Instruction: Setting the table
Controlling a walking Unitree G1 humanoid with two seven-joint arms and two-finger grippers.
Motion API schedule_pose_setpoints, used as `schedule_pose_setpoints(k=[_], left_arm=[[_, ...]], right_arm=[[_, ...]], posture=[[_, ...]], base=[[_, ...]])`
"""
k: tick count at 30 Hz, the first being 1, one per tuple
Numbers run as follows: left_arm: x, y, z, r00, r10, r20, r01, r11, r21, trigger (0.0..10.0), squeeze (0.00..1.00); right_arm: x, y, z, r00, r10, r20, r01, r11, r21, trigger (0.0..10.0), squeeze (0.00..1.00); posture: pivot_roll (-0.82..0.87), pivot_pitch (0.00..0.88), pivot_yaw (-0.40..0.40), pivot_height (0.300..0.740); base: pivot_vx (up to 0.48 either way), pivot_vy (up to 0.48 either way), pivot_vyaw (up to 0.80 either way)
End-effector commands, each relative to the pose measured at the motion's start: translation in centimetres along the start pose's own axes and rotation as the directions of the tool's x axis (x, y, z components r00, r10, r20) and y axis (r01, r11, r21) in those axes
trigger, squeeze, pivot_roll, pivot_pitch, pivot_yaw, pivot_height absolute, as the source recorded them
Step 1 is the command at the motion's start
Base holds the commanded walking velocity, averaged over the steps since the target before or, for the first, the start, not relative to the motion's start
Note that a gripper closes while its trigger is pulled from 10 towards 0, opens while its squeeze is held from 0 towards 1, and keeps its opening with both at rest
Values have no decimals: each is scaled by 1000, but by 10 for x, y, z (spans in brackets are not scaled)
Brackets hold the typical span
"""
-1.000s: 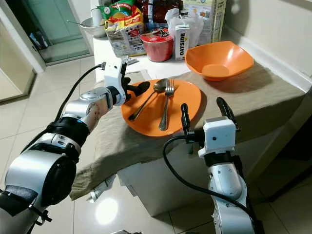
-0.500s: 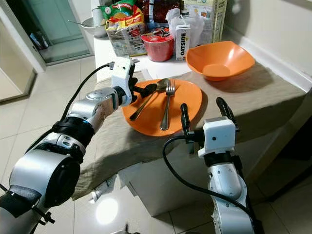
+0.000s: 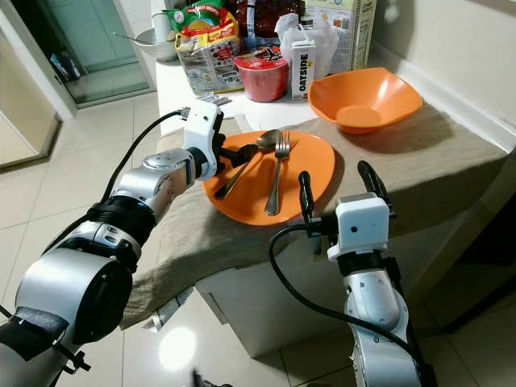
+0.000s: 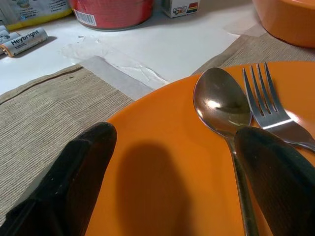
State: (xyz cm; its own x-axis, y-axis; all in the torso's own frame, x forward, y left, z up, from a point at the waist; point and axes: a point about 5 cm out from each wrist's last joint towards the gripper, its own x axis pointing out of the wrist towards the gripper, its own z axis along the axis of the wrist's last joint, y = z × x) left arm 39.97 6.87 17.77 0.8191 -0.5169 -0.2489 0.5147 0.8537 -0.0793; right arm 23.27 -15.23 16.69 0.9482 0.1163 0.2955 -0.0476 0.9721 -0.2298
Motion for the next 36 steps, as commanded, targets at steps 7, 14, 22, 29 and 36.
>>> schedule_pose_setpoints(k=[7, 14, 22, 29, 36], left_arm=[[0, 0, -11, 1000, -8, -29, 7, 999, -54, 10000, 0], [0, 0, -16, 999, -3, -43, 1, 999, -52, 10000, 0], [0, 0, -18, 999, -3, -51, 0, 999, -51, 10000, 0], [-1, -1, -23, 997, -7, -72, 4, 999, -40, 10000, 0], [0, -4, -28, 996, -22, -90, 21, 1000, -15, 10000, 0]], right_arm=[[-1, 3, -1, 1000, 10, -6, -10, 1000, -2, 10000, 0], [-1, 3, -1, 1000, 11, -7, -11, 1000, -2, 10000, 0], [-1, 4, -1, 1000, 11, -8, -11, 1000, -3, 10000, 0], [-1, 4, -1, 1000, 10, -7, -10, 1000, -2, 10000, 0], [-2, 5, -1, 1000, 14, -8, -14, 1000, 3, 10000, 0]], posture=[[-257, 42, 174, 740], [-257, 42, 174, 740], [-257, 46, 176, 740], [-261, 45, 180, 740], [-268, 35, 183, 740]], base=[[0, 0, 0], [0, 0, 0], [0, 0, 0], [0, 0, 0], [0, 0, 0]])
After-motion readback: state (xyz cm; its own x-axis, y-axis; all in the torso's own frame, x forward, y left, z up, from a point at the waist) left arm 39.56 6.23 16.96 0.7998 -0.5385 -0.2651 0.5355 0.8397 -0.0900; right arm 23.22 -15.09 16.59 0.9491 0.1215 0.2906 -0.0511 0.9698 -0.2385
